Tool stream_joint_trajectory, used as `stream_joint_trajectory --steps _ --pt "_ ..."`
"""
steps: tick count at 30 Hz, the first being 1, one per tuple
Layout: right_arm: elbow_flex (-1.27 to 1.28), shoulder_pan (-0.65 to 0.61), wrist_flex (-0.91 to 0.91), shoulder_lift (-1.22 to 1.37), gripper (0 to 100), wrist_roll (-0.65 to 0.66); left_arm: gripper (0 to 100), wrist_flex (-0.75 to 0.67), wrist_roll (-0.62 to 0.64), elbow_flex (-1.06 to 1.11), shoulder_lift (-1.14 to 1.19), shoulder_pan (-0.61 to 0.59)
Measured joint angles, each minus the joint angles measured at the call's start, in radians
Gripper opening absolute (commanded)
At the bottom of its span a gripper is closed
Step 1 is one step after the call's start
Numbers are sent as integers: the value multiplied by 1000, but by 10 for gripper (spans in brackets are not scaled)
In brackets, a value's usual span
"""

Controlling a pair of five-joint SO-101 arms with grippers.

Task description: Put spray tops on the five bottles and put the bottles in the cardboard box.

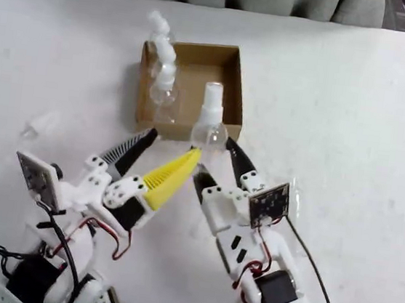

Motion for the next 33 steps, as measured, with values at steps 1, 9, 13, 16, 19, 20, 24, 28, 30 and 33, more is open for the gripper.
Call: stream_joint_trajectory --steps 1,9,13,16,19,20,24,28,30,33 --pt "0 6 0 0 15 0 102 0 0 0 0 2" --pt "-11 11 0 0 15 0 19 0 0 0 -2 0" --pt "-11 28 0 0 15 -18 20 0 0 0 -2 2" --pt "-18 69 0 0 15 -115 20 0 -51 23 -8 49" --pt "-21 120 0 0 15 -203 20 0 -126 68 -3 140" --pt "-21 130 -2 0 15 -218 20 2 -149 86 -3 173" --pt "-21 137 -15 0 15 -285 20 2 -242 155 -3 330" --pt "-21 152 -23 0 15 -347 20 0 -292 242 -18 420" --pt "-21 143 -23 0 15 -373 20 -38 -302 298 -2 430" --pt "-21 150 -23 0 15 -393 20 -157 -302 374 -2 430"
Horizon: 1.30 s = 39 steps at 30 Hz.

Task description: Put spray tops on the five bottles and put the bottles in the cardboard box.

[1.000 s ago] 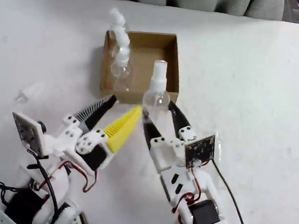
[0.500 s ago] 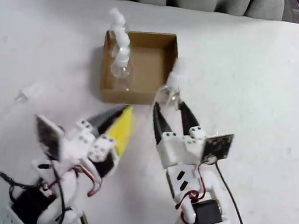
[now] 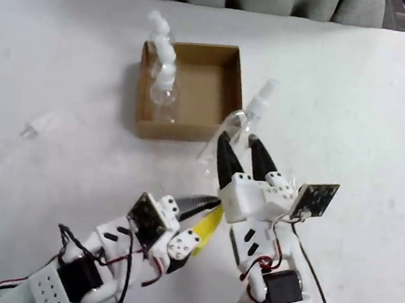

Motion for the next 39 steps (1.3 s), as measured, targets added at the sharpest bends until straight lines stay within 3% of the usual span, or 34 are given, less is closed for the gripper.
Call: stream_joint_trajectory --steps 6,16,25,31,39 --pt "0 -6 0 0 15 -5 20 -97 0 31 0 -52" --pt "-63 -57 158 -2 15 -8 20 -101 0 32 0 -80" --pt "-95 -92 193 -2 15 -2 20 -77 0 32 0 -84" --pt "-97 -201 189 -2 15 117 20 -71 0 32 0 -89" --pt "-126 -230 166 -2 15 224 20 -69 -2 32 0 -87"
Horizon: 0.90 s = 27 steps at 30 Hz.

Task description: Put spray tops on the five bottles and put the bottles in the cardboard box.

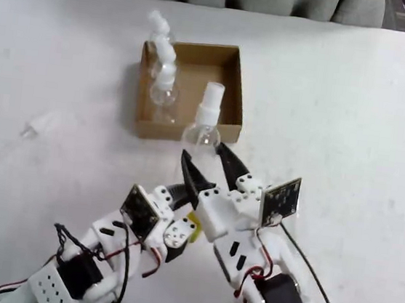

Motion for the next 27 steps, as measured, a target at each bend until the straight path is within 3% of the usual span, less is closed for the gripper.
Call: stream_joint_trajectory --steps 27 --pt "-186 -3 299 0 15 57 20 -2 -8 0 -2 -18"
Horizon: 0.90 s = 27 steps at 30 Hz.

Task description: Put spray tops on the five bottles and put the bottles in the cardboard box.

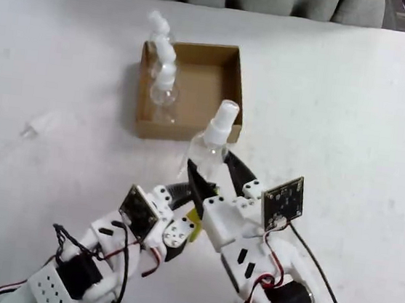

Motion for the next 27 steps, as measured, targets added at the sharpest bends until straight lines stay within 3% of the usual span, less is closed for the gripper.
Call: stream_joint_trajectory --steps 7,15,23,27 --pt "0 18 -64 0 15 2 20 0 0 0 0 -8" --pt "166 163 -423 2 15 46 20 98 -34 0 2 -51" --pt "169 167 -465 2 15 141 20 325 -175 0 2 -341" --pt "169 164 -503 83 15 143 20 353 -201 3 2 -531"
